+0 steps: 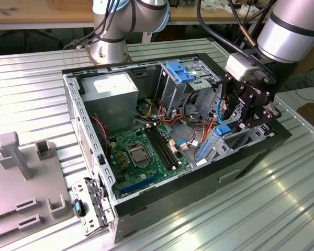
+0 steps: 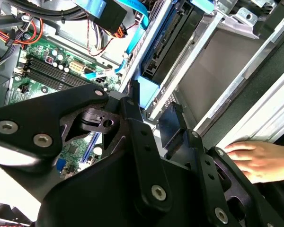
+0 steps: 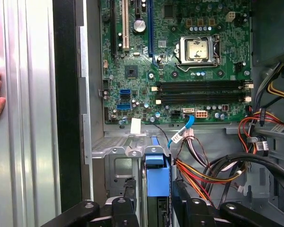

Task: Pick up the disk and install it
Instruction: 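Insert the disk into the insertion slot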

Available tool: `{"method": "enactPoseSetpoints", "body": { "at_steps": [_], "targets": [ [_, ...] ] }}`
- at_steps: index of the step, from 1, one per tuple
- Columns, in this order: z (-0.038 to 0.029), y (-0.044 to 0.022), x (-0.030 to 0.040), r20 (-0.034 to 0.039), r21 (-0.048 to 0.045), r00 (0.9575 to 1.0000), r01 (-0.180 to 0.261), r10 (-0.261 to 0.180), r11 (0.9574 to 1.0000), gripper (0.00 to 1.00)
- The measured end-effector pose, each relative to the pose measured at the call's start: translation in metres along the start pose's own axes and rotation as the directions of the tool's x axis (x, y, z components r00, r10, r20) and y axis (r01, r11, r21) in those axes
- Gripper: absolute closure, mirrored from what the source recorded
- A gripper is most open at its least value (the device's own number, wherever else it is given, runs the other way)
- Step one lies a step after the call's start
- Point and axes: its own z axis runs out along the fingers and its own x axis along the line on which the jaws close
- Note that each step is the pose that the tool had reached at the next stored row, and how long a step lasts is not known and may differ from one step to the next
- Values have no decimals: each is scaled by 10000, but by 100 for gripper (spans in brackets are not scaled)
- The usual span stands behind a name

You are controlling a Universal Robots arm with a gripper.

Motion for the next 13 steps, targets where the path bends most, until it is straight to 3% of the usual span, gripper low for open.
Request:
{"method": "enactPoseSetpoints", "body": {
  "at_steps": [3,4,5,8,13],
  "targets": [
    [0,0,0,0,0,10000,0,0,10000,58],
    [0,0,0,1,0,10000,0,0,10000,71],
    [0,0,0,1,0,10000,0,0,10000,71],
    [0,0,0,2,0,10000,0,0,10000,89],
    [0,0,0,3,0,10000,0,0,10000,89]
  ]
}}
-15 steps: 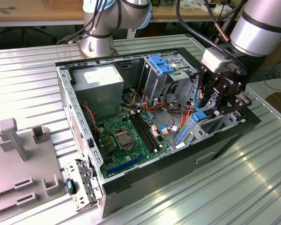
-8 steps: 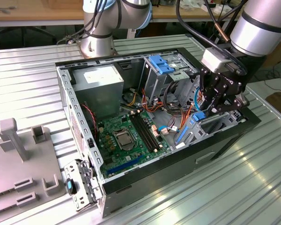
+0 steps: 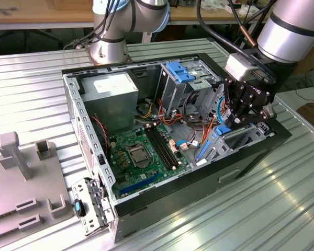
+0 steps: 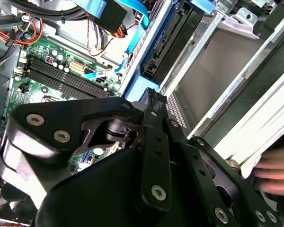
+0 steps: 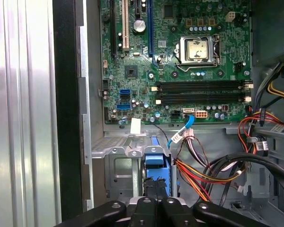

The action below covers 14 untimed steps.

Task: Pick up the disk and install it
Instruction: 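Insert the disk into the insertion slot, then insert the first disk wire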

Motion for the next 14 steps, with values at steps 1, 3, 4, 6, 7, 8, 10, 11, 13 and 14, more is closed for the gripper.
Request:
{"method": "enactPoseSetpoints", "body": {
  "at_steps": [1,3,4,6,7,8,10,11,13,14],
  "targets": [
    [0,0,0,11,0,10000,0,0,10000,89],
    [0,0,0,22,-1,10000,-1,1,10000,89],
    [0,0,0,23,-1,10000,-1,1,10000,89],
    [0,0,0,23,-1,10000,-1,1,10000,89],
    [0,0,0,23,-1,10000,-1,1,10000,89],
    [0,0,0,24,-1,10000,-1,1,10000,89],
    [0,0,0,24,-1,10000,-1,1,10000,89],
    [0,0,0,24,-1,10000,-1,1,10000,89],
    [0,-1,0,25,-1,10000,-1,1,10000,89],
    [1,-23,0,25,-1,10000,2,-2,10000,89]
  ]
}}
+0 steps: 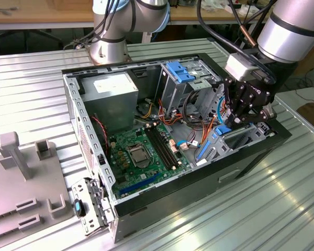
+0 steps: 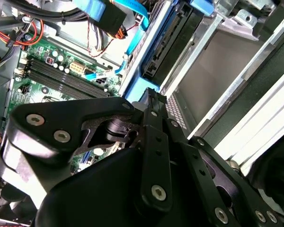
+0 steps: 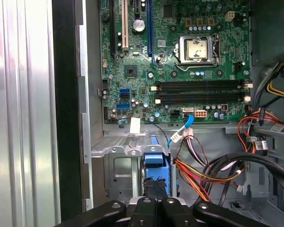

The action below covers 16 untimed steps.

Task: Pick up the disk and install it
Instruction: 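Insert the first disk wire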

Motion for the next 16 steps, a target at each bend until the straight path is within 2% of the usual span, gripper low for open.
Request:
{"method": "enactPoseSetpoints", "body": {
  "at_steps": [6,11,13,16],
  "targets": [
    [5,-189,-6,0,0,10000,2,-2,10000,89],
    [8,-260,-8,0,1,10000,19,-19,10000,89],
    [7,-308,-10,0,1,10000,21,-21,10000,89],
    [-9,-354,-11,-49,2,10000,22,-22,10000,89]
  ]
}}
